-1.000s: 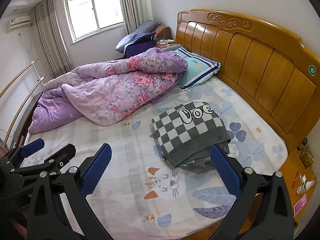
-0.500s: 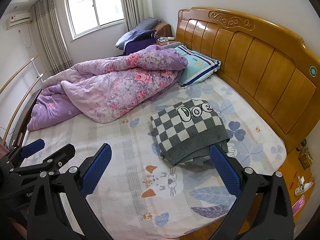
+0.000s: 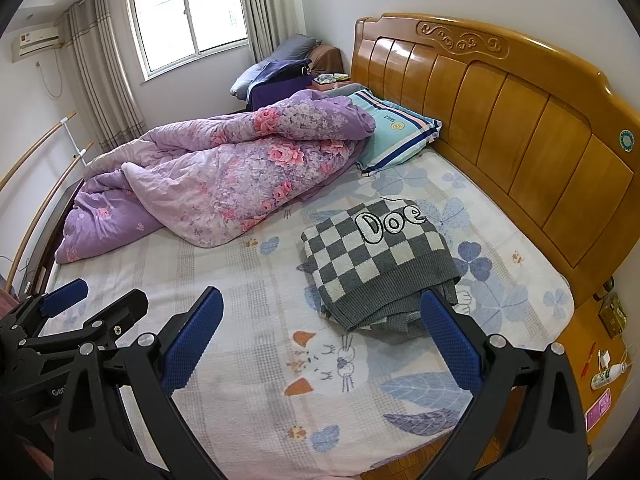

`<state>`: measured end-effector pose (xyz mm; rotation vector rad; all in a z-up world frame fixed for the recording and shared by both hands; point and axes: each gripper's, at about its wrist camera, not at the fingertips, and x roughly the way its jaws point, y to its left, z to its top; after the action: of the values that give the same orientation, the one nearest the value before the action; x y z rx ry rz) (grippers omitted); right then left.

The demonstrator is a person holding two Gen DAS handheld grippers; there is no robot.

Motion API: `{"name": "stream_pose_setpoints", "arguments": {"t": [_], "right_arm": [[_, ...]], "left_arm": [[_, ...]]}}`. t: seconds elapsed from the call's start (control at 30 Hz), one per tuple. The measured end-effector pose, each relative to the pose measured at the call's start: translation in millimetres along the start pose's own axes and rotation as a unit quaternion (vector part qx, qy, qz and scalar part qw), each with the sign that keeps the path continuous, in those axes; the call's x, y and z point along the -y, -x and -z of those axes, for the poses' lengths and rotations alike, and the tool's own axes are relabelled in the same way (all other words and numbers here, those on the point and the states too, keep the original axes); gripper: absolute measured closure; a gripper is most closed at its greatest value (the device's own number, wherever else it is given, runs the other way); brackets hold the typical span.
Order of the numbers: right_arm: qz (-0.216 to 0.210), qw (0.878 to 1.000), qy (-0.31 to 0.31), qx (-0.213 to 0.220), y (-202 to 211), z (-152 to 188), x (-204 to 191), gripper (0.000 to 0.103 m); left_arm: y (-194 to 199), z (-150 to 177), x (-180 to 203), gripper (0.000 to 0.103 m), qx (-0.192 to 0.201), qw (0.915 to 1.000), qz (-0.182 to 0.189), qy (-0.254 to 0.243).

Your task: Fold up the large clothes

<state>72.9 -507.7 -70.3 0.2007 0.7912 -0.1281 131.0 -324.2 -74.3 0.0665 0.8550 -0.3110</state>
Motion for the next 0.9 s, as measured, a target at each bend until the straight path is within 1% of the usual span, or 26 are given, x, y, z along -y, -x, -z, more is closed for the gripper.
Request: {"name": "stream_pose_setpoints", "arguments": {"t": [0.9], "right_arm": [[0.0, 1.0, 0.0, -0.002, 0.4, 0.9, 2.8, 0.008]], "left_arm": [[1.4, 0.1, -0.2, 0.008, 0.0, 1.0, -0.002, -0.001]]}}
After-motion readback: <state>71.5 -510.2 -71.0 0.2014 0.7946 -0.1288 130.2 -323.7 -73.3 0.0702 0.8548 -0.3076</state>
